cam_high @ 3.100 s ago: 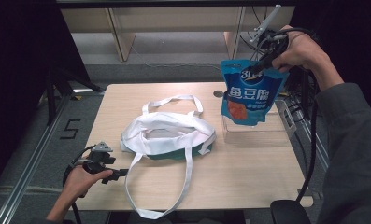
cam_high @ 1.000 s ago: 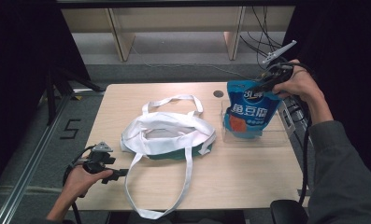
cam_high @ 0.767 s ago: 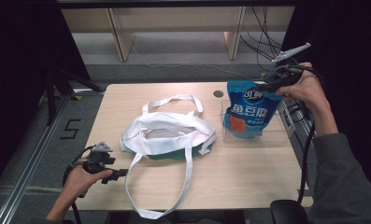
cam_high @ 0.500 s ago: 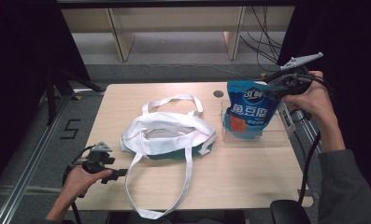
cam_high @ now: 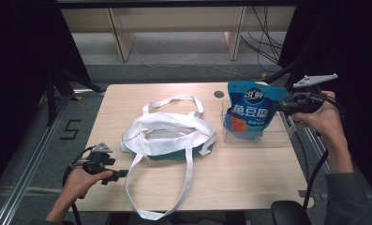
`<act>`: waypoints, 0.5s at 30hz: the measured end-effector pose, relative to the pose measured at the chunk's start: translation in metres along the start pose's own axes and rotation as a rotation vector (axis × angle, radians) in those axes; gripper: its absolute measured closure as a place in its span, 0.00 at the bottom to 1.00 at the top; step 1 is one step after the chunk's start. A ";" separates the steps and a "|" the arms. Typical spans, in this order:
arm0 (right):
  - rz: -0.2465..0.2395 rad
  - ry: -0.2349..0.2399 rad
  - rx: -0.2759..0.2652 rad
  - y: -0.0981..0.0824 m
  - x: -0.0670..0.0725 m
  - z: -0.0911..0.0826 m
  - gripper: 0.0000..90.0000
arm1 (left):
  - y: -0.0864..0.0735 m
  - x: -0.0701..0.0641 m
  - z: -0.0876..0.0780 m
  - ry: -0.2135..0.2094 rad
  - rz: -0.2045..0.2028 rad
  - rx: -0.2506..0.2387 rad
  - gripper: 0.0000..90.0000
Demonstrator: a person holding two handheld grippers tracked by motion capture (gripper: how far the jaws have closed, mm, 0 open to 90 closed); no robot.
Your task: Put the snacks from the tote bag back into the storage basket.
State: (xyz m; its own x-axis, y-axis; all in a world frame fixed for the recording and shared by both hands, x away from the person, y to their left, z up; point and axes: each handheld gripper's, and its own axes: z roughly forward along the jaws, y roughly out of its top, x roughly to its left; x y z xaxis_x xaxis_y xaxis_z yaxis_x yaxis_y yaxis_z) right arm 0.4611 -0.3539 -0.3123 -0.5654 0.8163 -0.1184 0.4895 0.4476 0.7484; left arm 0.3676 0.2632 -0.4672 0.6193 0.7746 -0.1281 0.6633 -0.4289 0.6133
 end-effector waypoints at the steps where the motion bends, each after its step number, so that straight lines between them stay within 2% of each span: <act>1: 0.003 0.004 0.018 -0.003 0.000 0.000 0.54 | 0.000 0.001 0.000 -0.004 0.012 0.003 0.27; 2: 0.026 0.001 0.025 -0.007 0.002 0.001 0.55 | 0.001 0.000 -0.001 -0.005 0.011 0.020 0.27; 6: 0.039 0.003 0.037 -0.022 -0.001 0.006 0.59 | 0.000 0.000 0.000 -0.003 0.008 0.007 0.27; 8: 0.053 0.001 0.059 -0.031 -0.001 0.010 0.62 | 0.000 0.001 -0.001 -0.008 0.012 0.020 0.27; 9: 0.065 0.000 0.063 -0.035 0.000 0.013 0.65 | 0.000 0.000 0.000 -0.005 0.010 0.012 0.27; 11: 0.077 0.037 0.083 -0.043 0.001 0.018 0.79 | 0.000 0.000 0.000 -0.006 0.007 0.016 0.27; 12: 0.059 0.048 0.077 -0.046 0.001 0.020 0.88 | 0.000 0.000 0.000 -0.008 0.017 0.028 0.27; 13: 0.059 0.055 0.065 -0.049 0.002 0.022 0.95 | 0.000 0.000 0.001 0.001 0.004 0.018 0.27; 14: 0.061 0.071 0.063 -0.050 0.004 0.024 0.99 | 0.000 0.000 0.001 0.001 -0.002 0.023 0.27; 15: 0.058 0.073 0.040 -0.051 0.005 0.028 1.00 | 0.000 0.000 0.001 -0.001 0.002 0.018 0.27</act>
State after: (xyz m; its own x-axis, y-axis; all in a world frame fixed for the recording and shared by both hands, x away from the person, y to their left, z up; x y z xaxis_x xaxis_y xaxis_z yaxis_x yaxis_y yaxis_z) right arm 0.4518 -0.3623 -0.3697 -0.5817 0.8129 -0.0270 0.5478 0.4161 0.7258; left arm 0.3677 0.2625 -0.4677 0.6210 0.7733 -0.1277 0.6697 -0.4389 0.5991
